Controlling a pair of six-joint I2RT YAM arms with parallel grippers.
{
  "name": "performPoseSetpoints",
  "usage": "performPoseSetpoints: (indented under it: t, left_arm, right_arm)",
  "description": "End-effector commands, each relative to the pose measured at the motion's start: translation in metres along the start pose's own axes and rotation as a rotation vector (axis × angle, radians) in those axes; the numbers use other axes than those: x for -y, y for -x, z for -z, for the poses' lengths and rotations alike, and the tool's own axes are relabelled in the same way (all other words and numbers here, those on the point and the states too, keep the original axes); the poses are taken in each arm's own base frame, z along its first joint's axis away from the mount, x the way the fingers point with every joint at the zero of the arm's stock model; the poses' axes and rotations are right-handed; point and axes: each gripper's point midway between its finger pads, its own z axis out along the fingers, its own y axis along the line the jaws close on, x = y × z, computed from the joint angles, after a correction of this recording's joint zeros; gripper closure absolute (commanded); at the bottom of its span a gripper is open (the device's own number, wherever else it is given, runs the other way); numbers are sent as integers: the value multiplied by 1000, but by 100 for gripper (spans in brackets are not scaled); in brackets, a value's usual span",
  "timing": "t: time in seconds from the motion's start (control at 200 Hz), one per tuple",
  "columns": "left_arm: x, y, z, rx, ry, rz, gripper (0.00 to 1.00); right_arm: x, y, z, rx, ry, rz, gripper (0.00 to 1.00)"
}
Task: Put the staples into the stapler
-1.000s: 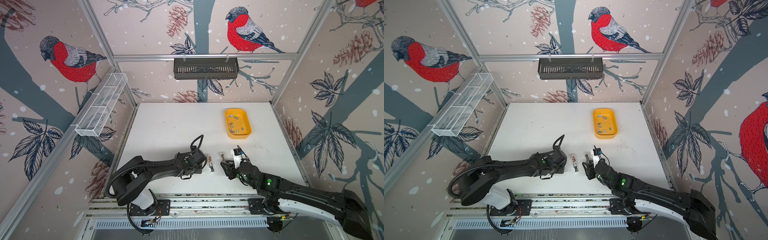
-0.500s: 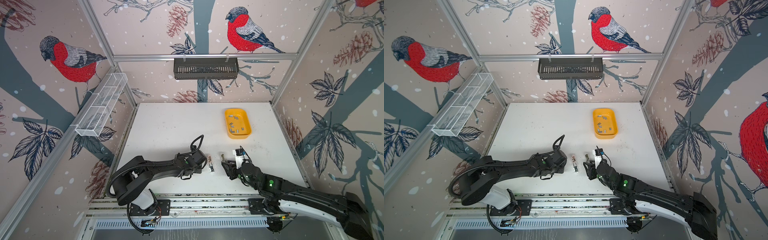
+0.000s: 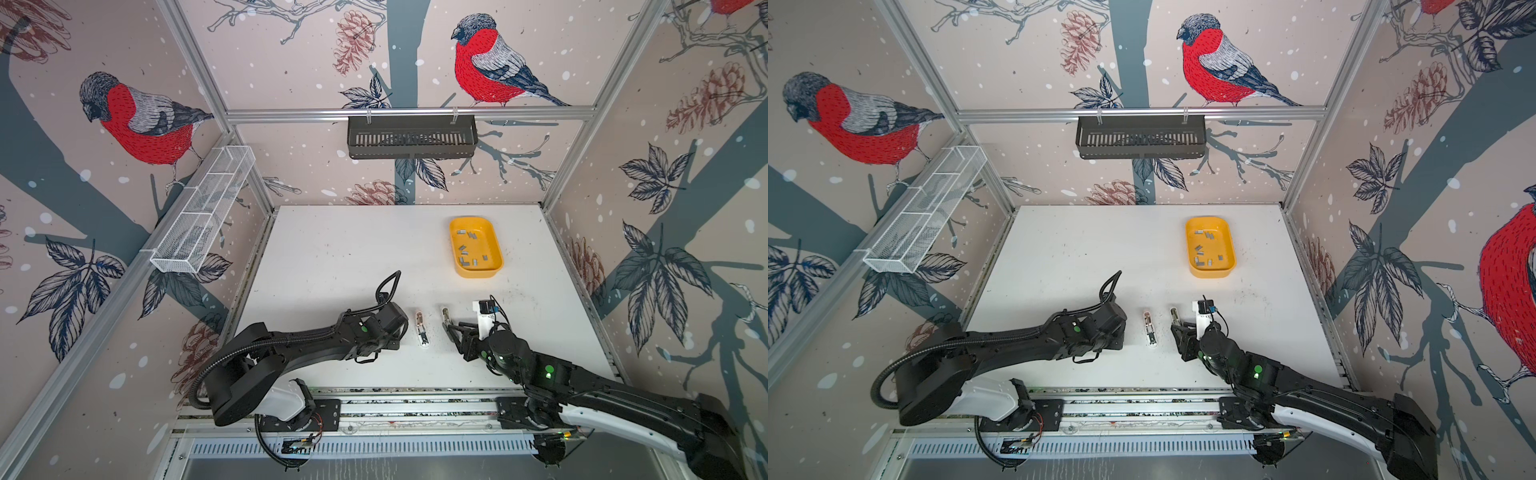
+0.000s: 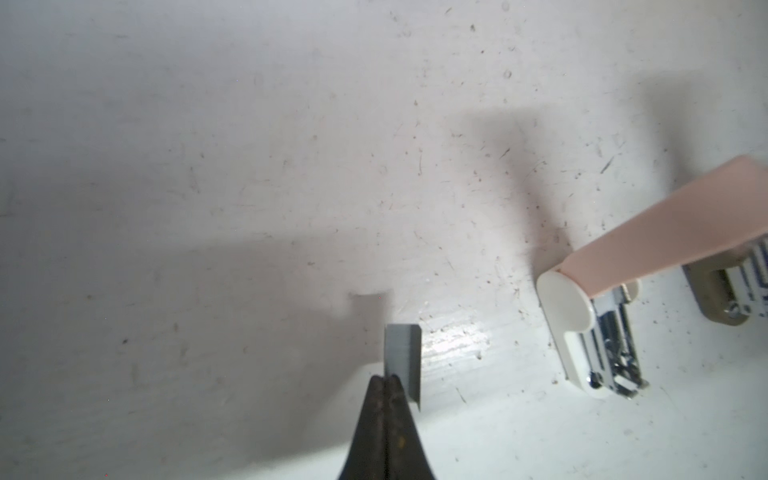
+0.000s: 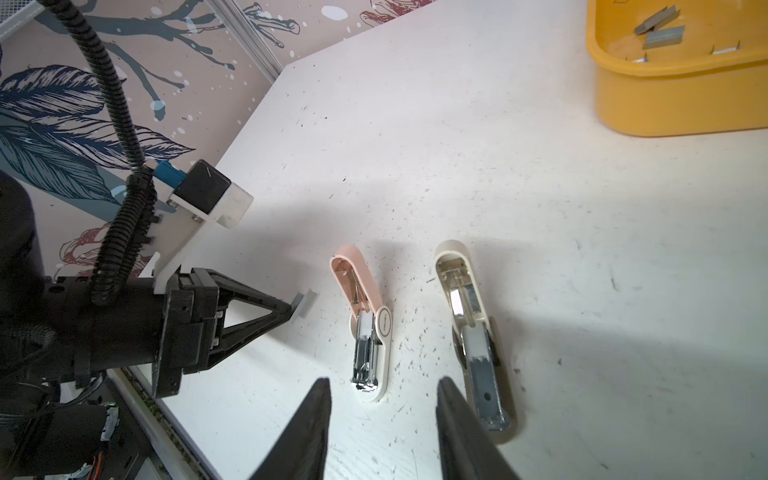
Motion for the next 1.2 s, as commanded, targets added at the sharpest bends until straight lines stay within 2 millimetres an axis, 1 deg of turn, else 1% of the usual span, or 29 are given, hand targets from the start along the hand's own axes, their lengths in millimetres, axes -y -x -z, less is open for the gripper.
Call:
performPoseSetpoints:
  t: [0.0, 0.085, 0.155, 0.245, 0.35, 0.49, 0.575, 0.65, 0.755, 0.981, 1.196]
  left_arm:
    - [8, 8, 8, 28, -39, 6, 100]
    - [16, 16, 16, 52, -86, 5, 100]
    - [26, 22, 23, 64, -161, 6, 100]
    - [36, 35, 33, 89, -269, 27, 100]
    - [41, 54, 49, 140, -355, 34, 100]
    - [54, 75, 76, 204, -480, 20, 100]
    - [67, 86, 98, 243, -636, 40, 100]
    - [75, 95, 117, 284, -751, 61, 100]
    - [81, 105, 139, 327, -830, 59, 100]
    - [96, 119, 179, 366, -1051, 67, 100]
    - [112, 127, 210, 374, -1211, 76, 100]
  right_arm:
    - [-1, 6, 0, 23, 0, -11, 57]
    - [-4, 9, 1, 25, 14, -15, 57]
    - [-9, 12, 1, 26, 31, -25, 57]
    - [-20, 27, 4, 34, 86, -71, 57]
    - [-38, 47, 9, 30, 188, -111, 56]
    - [-54, 74, 15, 39, 279, -139, 54]
    - [-65, 89, 17, 29, 349, -158, 52]
    - [-75, 104, 22, 34, 415, -181, 50]
    - [-82, 119, 27, 49, 477, -207, 48]
    - [-94, 136, 37, 82, 624, -248, 41]
    - [-109, 147, 44, 108, 727, -253, 39]
